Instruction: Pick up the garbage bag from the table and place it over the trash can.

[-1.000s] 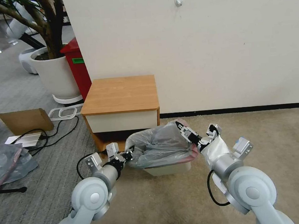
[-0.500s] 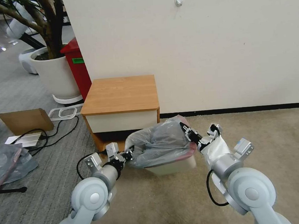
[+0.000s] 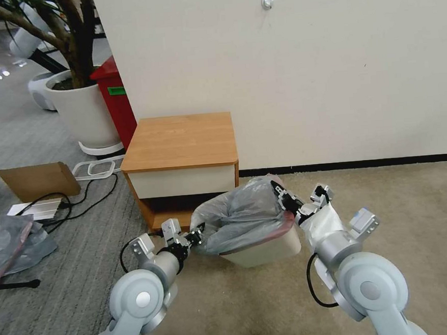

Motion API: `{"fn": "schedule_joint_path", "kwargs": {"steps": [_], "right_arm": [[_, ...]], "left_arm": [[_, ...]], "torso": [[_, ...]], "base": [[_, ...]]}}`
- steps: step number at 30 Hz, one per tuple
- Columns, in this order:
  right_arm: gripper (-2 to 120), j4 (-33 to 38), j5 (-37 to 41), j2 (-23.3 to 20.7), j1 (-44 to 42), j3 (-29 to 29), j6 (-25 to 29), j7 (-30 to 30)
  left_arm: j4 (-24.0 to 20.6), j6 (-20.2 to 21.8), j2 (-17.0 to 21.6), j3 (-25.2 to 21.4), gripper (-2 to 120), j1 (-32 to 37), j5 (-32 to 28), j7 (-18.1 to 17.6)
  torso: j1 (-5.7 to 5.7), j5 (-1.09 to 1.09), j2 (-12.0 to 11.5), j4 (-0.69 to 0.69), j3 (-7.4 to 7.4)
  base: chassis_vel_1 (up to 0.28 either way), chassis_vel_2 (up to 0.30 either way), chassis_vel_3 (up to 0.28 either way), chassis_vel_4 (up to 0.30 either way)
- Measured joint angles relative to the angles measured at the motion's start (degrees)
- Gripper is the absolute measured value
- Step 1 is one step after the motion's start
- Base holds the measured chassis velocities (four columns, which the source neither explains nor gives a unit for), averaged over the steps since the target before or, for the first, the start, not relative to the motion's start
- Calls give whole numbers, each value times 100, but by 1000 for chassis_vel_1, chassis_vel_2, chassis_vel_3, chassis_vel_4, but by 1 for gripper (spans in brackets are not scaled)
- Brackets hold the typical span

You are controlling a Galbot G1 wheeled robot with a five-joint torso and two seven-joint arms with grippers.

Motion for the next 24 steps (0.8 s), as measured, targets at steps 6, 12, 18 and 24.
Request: {"fn": "schedule_joint_path", "kwargs": {"steps": [6, 12, 18, 24], "right_arm": [[3, 96, 10, -59, -51, 22, -156, -42], [28, 126, 11, -51, -52, 17, -172, -48], [45, 143, 85, -36, -66, 22, -152, -55], [41, 124, 186, 17, -59, 33, -81, -52]], "left_arm": [[14, 5, 15, 7, 4, -41, -1, 2], [21, 5, 21, 1, 4, -55, 7, 34], [23, 6, 27, -9, 4, -37, 12, 43], [27, 7, 28, -8, 4, -42, 18, 69]], "torso": [[0, 0, 0, 0, 0], [0, 1, 0, 0, 0], [0, 0, 0, 0, 0], [0, 0, 0, 0, 0]], "base": [[0, 0, 0, 0], [0, 0, 0, 0], [0, 0, 0, 0], [0, 0, 0, 0]]}}
